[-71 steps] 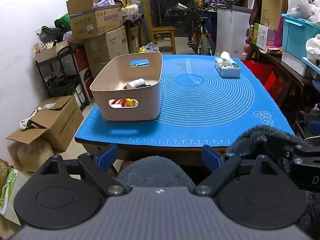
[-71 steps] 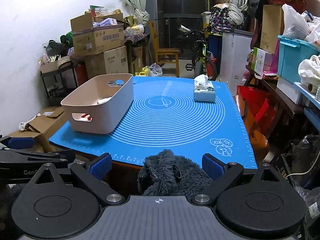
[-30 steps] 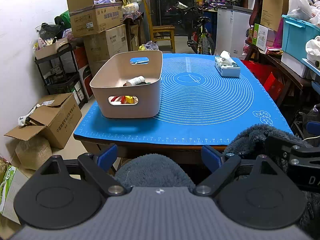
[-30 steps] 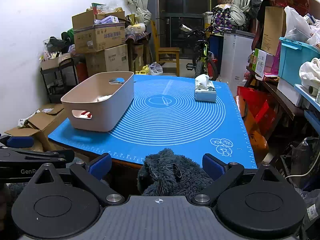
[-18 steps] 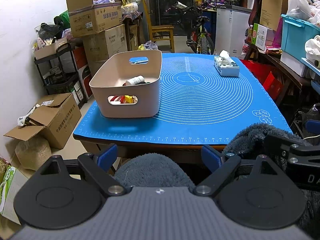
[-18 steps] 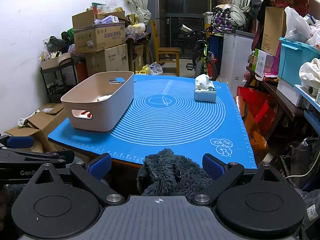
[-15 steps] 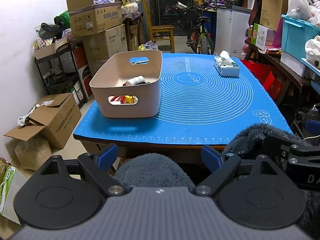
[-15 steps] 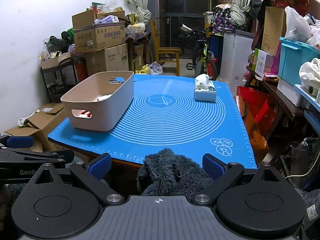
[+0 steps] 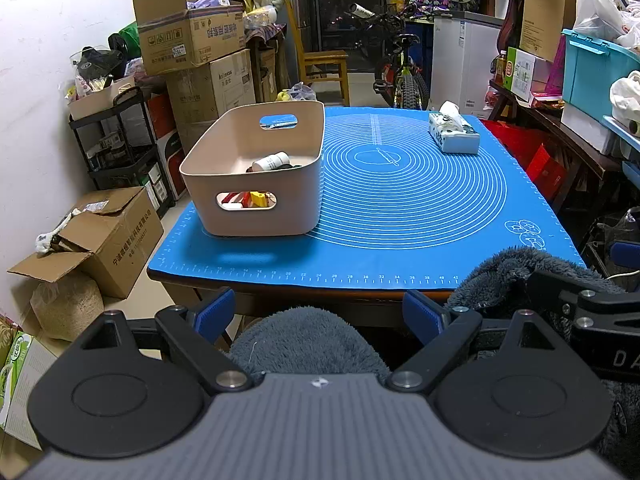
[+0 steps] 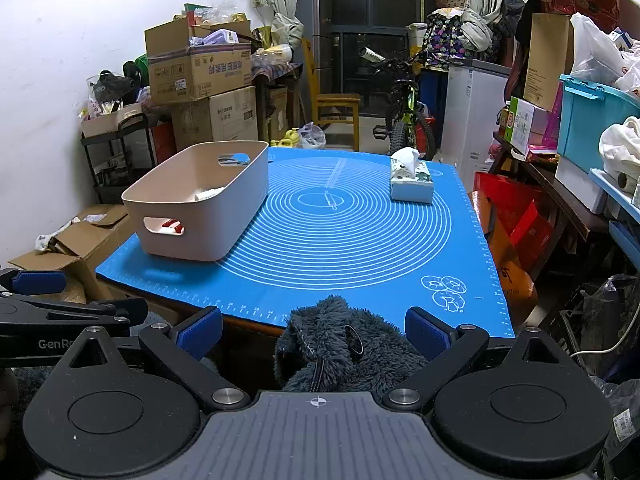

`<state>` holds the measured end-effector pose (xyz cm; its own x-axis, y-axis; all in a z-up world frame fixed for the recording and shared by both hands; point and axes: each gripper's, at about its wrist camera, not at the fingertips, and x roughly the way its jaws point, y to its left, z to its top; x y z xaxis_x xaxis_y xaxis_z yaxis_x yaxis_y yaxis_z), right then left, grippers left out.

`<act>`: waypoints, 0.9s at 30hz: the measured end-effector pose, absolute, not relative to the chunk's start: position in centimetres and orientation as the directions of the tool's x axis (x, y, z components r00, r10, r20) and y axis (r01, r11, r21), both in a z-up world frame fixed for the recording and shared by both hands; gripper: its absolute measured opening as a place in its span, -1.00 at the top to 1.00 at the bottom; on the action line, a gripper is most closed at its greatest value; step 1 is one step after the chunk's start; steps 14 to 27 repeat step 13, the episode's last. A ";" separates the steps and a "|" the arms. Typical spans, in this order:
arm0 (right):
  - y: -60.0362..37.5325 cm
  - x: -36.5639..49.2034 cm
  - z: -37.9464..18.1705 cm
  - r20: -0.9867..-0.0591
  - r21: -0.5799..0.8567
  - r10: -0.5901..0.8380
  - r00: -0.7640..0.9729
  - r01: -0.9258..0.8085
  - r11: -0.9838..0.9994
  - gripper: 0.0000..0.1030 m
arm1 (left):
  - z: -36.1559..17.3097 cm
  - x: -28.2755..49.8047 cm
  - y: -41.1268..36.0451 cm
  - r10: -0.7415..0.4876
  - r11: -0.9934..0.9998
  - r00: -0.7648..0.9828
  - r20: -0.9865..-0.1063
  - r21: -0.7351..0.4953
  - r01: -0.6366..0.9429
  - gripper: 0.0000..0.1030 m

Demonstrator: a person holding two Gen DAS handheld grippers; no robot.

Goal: Organize rigid objects

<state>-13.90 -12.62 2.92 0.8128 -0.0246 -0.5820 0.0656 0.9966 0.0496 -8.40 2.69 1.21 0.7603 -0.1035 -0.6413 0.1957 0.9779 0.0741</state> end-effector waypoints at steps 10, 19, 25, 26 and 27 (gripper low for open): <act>-12.5 -13.9 3.0 -0.582 0.049 -0.025 0.813 0.066 0.997 -0.90 | 1.2 -8.4 2.7 -0.102 0.978 0.762 -0.639 0.076 0.195 -0.76; -12.5 -13.9 3.0 -0.582 0.049 -0.025 0.813 0.066 0.997 -0.90 | 1.3 -8.5 2.6 -0.101 0.977 0.763 -0.638 0.080 0.196 -0.76; -12.5 -13.9 3.0 -0.582 0.049 -0.025 0.813 0.066 0.997 -0.90 | 1.3 -8.5 2.6 -0.101 0.977 0.763 -0.638 0.080 0.196 -0.76; -12.5 -13.9 3.0 -0.582 0.049 -0.025 0.813 0.066 0.997 -0.90 | 1.3 -8.5 2.6 -0.101 0.977 0.763 -0.638 0.080 0.196 -0.76; -12.5 -13.9 3.0 -0.582 0.049 -0.025 0.813 0.066 0.997 -0.90 | 1.3 -8.5 2.6 -0.101 0.977 0.763 -0.638 0.080 0.196 -0.76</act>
